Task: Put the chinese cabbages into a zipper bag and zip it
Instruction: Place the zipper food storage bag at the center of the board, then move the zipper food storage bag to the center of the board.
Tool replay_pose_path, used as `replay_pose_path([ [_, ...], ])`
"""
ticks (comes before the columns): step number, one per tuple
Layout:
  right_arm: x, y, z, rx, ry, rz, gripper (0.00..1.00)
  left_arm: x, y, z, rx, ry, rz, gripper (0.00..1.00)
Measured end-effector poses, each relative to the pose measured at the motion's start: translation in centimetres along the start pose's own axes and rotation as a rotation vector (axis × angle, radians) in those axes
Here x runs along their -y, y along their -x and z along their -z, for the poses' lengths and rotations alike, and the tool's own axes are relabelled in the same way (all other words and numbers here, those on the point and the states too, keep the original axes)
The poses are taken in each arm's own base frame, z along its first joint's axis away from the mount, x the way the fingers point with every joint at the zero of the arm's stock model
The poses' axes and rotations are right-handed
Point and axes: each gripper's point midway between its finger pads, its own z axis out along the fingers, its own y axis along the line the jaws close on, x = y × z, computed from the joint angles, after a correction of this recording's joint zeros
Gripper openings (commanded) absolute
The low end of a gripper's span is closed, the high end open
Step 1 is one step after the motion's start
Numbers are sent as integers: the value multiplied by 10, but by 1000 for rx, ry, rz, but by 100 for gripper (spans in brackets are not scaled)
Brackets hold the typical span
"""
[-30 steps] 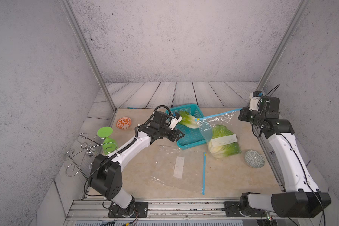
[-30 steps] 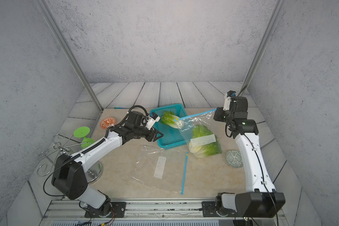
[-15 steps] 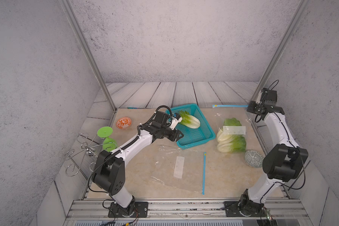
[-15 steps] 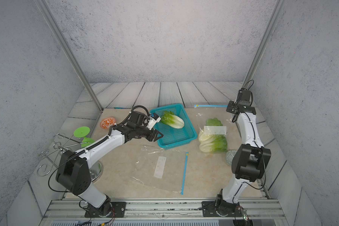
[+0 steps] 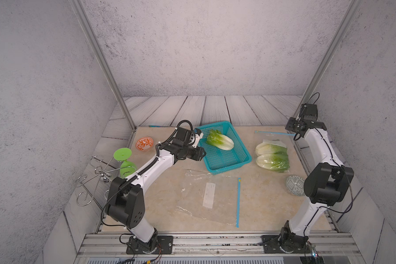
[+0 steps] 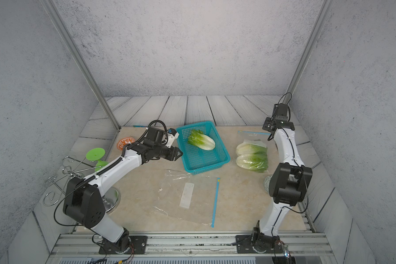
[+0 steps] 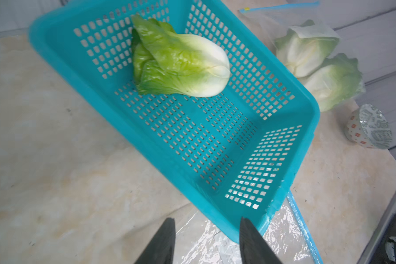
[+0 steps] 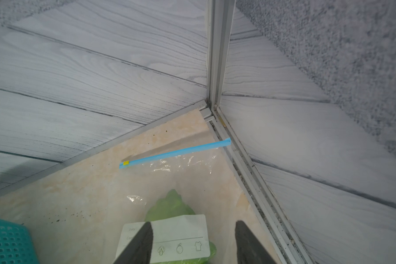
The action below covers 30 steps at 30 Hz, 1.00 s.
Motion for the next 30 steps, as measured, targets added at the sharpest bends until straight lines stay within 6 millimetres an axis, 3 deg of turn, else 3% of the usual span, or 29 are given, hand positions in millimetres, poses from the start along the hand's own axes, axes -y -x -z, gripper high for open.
replay_pose_path([
  [3, -24, -26, 18, -37, 42, 25, 61, -12, -2, 27, 29, 81, 43, 51],
  [5, -51, -45, 39, -53, 98, 61, 61, -22, -12, 47, 42, 132, 73, 54],
  [7, -87, -67, 65, -65, 181, 107, 62, -33, -28, 63, 35, 177, 108, 57],
  [9, -124, -95, 92, -81, 282, 158, 63, -44, -54, 71, 0, 217, 148, 68],
  [12, -164, -152, 130, -150, 435, 214, 64, -56, -100, 67, -106, 251, 198, 72],
  [15, -180, -198, 150, -226, 511, 237, 64, -58, -148, 55, -236, 244, 237, 74],
  [19, -198, -234, 169, -301, 583, 267, 64, -55, -190, 41, -368, 236, 266, 73],
  [23, -207, -249, 179, -330, 631, 283, 64, -52, -210, 24, -456, 222, 273, 60],
  [25, -205, -254, 180, -345, 636, 286, 64, -49, -212, 15, -467, 206, 279, 43],
  [28, -202, -264, 178, -371, 633, 287, 64, -47, -213, 8, -472, 194, 287, 8],
  [29, -201, -267, 177, -380, 632, 285, 64, -48, -213, 8, -470, 201, 291, 0],
  [30, -200, -270, 177, -391, 631, 280, 64, -50, -213, 10, -469, 206, 300, 0],
])
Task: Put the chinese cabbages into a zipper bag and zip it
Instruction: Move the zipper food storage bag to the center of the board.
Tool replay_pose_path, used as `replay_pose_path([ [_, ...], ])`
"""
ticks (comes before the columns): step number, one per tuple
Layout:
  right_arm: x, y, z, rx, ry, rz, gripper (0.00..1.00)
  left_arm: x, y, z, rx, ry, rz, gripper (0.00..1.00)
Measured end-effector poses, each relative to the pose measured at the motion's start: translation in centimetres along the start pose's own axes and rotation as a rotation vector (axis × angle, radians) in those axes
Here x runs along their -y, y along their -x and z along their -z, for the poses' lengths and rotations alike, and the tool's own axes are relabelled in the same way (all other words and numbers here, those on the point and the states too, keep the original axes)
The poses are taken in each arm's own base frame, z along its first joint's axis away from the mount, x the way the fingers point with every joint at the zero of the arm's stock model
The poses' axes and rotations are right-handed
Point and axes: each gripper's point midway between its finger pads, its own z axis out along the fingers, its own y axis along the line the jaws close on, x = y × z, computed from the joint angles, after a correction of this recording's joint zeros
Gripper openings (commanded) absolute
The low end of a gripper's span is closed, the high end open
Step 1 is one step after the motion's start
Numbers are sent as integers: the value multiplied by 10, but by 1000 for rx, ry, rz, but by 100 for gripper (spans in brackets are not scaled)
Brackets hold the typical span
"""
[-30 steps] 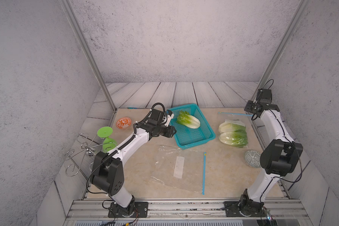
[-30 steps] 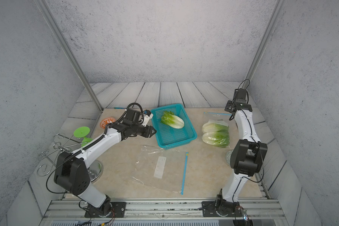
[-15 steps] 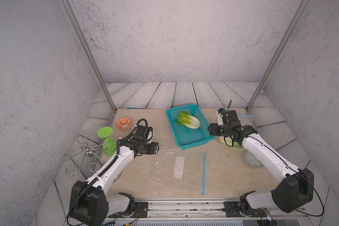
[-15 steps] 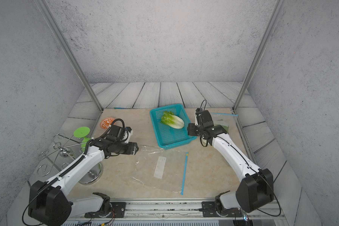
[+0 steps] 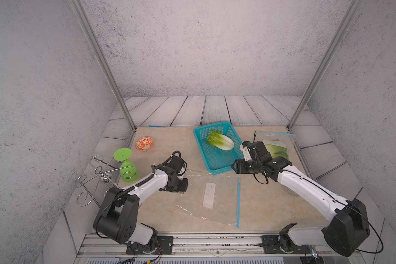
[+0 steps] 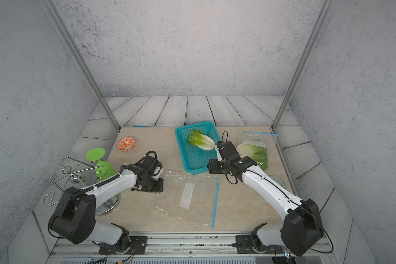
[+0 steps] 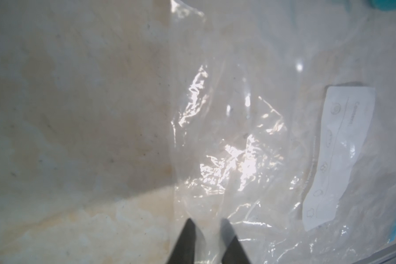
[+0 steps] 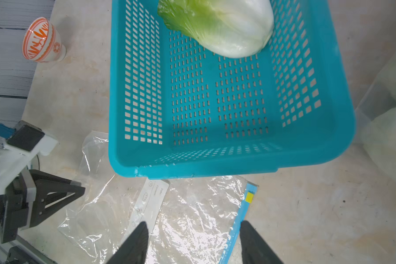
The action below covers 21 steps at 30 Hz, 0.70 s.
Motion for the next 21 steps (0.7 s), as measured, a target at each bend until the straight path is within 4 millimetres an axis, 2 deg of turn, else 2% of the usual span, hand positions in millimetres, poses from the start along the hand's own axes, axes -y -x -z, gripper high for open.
replay_pose_path([
  [3, -2, -2, -1, -8, 15, -20, 64, -8, 4, 15, 36, -21, 60, 0],
  [9, -5, 1, -2, 1, 28, -35, 65, -19, 22, 78, 256, -28, 92, 0],
  [10, -4, 0, -3, -5, 27, -38, 65, -25, 24, 81, 265, -9, 106, 0],
  [12, -4, -4, -3, -22, 30, -50, 64, -51, 28, 79, 254, 61, 176, 0],
  [13, -5, -7, -3, -31, 35, -59, 64, -64, 28, 75, 233, 96, 214, 4],
  [15, -6, -14, -5, -58, 44, -83, 65, -100, 23, 65, 177, 183, 314, 23],
  [17, -5, -25, -8, -90, 42, -100, 65, -123, 15, 65, 153, 246, 389, 39],
  [18, -4, -31, -10, -108, 40, -109, 64, -129, 15, 70, 166, 260, 403, 45],
  [21, -4, -48, -14, -157, 39, -127, 64, -126, 20, 92, 224, 276, 382, 49],
])
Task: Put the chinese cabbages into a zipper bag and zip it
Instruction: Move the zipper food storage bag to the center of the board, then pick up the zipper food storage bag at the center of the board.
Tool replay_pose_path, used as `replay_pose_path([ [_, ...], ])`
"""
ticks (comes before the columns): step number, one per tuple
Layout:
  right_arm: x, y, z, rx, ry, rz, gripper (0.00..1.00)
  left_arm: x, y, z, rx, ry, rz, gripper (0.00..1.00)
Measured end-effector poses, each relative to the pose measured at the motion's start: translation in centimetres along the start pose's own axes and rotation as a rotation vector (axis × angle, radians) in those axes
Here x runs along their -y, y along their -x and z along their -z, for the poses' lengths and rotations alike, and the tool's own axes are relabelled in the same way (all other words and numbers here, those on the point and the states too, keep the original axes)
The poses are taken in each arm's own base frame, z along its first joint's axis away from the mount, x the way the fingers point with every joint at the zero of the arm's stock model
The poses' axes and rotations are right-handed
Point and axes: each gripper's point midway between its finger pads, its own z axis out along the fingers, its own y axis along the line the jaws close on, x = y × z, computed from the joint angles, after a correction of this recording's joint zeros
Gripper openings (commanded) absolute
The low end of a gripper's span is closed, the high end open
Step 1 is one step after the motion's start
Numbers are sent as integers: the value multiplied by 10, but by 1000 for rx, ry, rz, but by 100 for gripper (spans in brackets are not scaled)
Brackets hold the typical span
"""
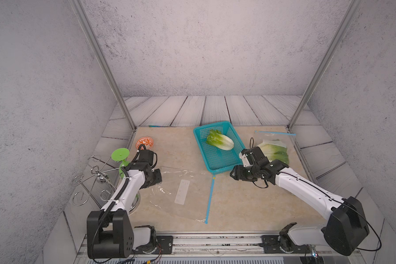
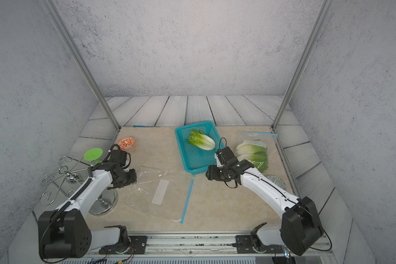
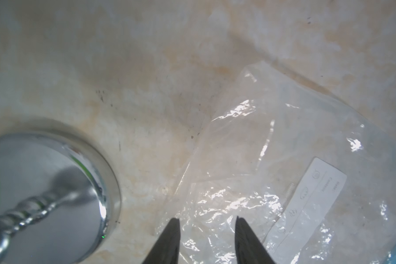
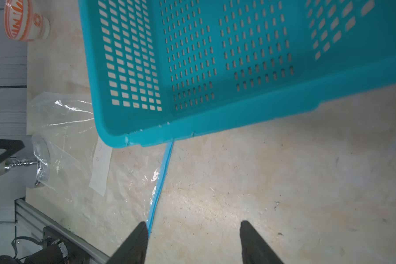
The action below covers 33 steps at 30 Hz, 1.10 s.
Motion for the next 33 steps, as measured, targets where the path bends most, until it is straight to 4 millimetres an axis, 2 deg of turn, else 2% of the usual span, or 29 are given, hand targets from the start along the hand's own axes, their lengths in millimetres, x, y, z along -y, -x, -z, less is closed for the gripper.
replay_pose_path([
  [4, -2, -13, -8, -48, 4, -14, 63, 28, 17, 37, 99, -23, -106, 48],
  [7, -7, -25, -18, -88, 9, -14, 61, 60, 10, 50, 109, -65, -211, 48],
  [9, -8, -33, -24, -109, 16, -20, 59, 85, -9, 50, 71, -103, -296, 48],
  [11, -9, -41, -30, -125, 29, -40, 57, 115, -35, 47, 17, -149, -392, 53],
  [12, -9, -43, -32, -128, 34, -54, 57, 130, -48, 45, -9, -172, -436, 58],
  [14, -6, -47, -37, -129, 37, -87, 57, 160, -79, 39, -64, -215, -518, 77],
  [17, 4, -52, -43, -123, 11, -121, 58, 189, -115, 27, -133, -232, -612, 81],
  [19, 11, -53, -44, -111, -17, -130, 58, 201, -132, 15, -181, -212, -652, 82],
  [23, 18, -46, -40, -70, -47, -134, 59, 224, -154, -9, -235, -169, -708, 82],
  [29, 26, -44, -34, -38, -54, -146, 59, 237, -165, -36, -259, -113, -748, 80],
  [33, 32, -48, -36, -48, -65, -150, 59, 238, -166, -48, -265, -83, -749, 73],
])
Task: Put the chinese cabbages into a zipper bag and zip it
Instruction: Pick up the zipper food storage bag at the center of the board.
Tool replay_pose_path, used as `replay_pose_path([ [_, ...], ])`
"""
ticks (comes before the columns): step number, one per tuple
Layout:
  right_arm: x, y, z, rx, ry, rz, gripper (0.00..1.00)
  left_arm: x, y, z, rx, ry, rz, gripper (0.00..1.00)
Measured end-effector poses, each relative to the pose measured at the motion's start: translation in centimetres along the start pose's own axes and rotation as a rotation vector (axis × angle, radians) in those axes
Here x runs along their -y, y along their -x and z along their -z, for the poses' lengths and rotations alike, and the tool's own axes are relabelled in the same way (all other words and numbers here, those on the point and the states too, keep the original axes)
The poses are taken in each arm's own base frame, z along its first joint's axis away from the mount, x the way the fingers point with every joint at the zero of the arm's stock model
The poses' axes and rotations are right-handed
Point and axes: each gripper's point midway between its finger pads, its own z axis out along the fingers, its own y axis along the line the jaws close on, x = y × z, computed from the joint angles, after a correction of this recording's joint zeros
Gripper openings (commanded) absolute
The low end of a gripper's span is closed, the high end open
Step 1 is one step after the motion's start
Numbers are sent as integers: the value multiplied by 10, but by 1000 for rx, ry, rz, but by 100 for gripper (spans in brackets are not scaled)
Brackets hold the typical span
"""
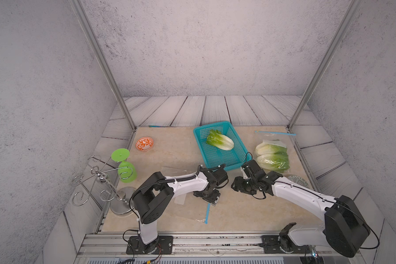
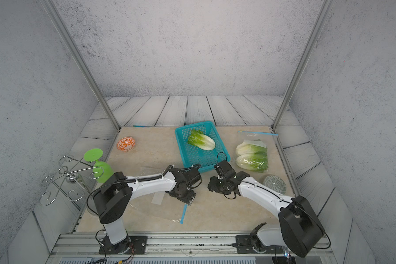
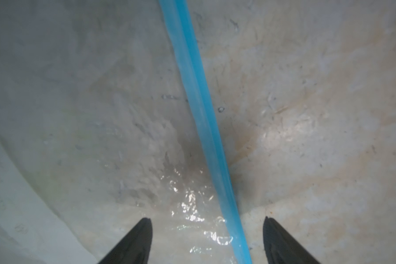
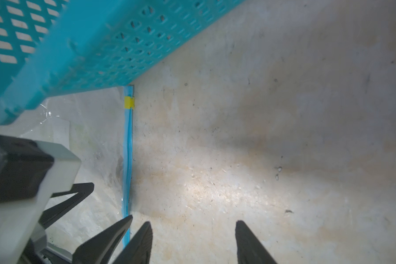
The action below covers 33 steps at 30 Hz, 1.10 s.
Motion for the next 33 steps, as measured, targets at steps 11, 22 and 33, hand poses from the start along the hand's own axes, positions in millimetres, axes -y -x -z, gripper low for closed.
replay_pose_path([
  [11, 1, 2, 2, 7, 2, 3, 59, -1, 6, -10, 19, 2, -7, 22],
  [22, -4, 2, 2, 4, 28, 5, 59, -7, 7, 9, 66, -92, -14, 0],
  [33, -35, -3, 5, -40, 159, -24, 57, -26, 11, 70, 192, -149, 17, 0],
])
